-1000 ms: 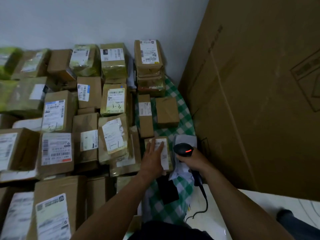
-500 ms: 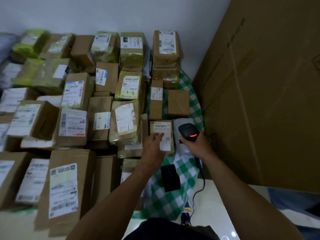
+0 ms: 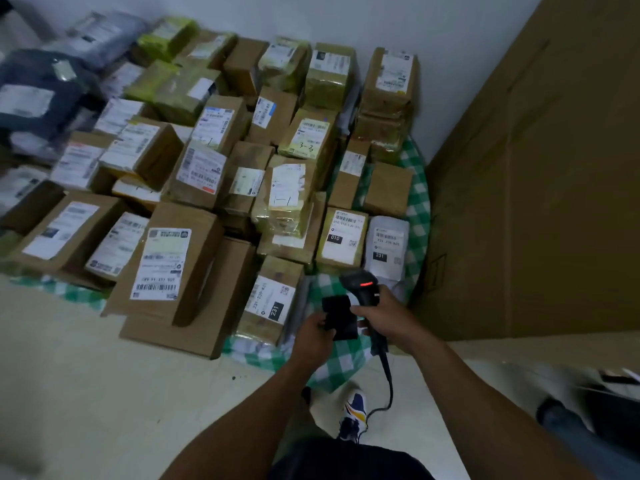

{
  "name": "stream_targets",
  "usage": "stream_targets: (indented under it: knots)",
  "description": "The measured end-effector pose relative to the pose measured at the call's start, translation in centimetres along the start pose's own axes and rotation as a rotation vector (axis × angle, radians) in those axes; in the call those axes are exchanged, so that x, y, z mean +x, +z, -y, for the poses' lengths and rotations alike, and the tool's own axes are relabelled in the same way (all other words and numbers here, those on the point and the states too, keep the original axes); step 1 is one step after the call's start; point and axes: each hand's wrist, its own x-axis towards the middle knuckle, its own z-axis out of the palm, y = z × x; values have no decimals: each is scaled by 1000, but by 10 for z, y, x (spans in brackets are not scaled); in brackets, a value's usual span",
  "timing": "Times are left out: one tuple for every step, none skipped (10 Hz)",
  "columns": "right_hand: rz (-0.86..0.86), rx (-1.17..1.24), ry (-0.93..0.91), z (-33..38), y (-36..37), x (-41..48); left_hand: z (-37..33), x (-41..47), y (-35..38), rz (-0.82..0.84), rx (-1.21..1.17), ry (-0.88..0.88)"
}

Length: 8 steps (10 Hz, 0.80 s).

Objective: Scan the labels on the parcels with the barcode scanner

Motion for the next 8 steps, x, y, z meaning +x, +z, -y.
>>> stream_targets:
  knots:
    - [20, -88, -37, -2, 14, 0, 11, -4, 6, -50, -102, 4]
    - [84, -95, 28, -2, 27, 5, 18, -8, 7, -51, -130, 16]
    - [159, -41, 80, -3, 40, 18, 26, -7, 6, -38, -134, 15]
    - [170, -33, 116, -1, 47, 24, 27, -5, 3, -25, -159, 5]
    - [151, -47, 161, -12, 49, 38, 28, -6, 1, -35, -145, 7]
    - [103, -129, 168, -10, 48, 39, 29, -8, -2, -45, -159, -47]
    - [45, -317, 141, 1, 42, 31, 29, -10, -3, -89, -164, -70]
    - [48, -348, 147, 16, 33, 23, 16, -13, -7, -146, -190, -17]
